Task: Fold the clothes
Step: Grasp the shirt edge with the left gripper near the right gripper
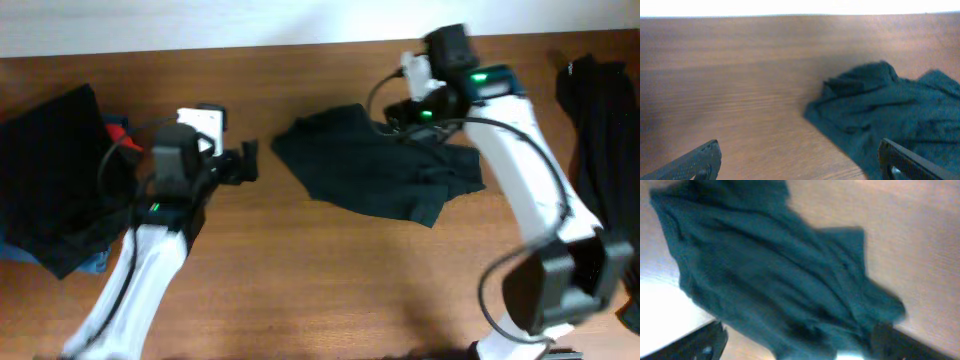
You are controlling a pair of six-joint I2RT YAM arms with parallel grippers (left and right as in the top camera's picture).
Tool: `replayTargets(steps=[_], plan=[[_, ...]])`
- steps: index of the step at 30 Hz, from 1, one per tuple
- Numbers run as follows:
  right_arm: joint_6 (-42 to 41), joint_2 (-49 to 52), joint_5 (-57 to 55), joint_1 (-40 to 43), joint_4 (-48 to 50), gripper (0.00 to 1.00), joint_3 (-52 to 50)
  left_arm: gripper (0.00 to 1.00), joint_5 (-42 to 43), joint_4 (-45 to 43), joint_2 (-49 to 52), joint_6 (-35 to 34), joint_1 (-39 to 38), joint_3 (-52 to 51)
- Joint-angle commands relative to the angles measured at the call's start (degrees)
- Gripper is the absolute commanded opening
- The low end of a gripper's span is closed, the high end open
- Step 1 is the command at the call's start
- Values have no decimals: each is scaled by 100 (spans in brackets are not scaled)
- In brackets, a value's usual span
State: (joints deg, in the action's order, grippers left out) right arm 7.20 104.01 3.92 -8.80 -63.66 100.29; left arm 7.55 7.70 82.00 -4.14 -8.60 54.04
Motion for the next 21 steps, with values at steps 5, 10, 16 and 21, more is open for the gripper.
replayTargets(steps=[5,10,16,21], plan=[[-39,-164,55,553,-901,99,61,99,1012,-369,2409,-20,-142,1213],[-39,-164,55,595,-1056,99,55,99,1582,-1080,3432,-297,-144,1368],[-42,-162,57,592,-1051,99,50,99,1606,-1447,3810,-293,-155,1368],[-61,-162,59,588,-1049,99,50,95,1604,-1593,4019,-291,-295,1368]])
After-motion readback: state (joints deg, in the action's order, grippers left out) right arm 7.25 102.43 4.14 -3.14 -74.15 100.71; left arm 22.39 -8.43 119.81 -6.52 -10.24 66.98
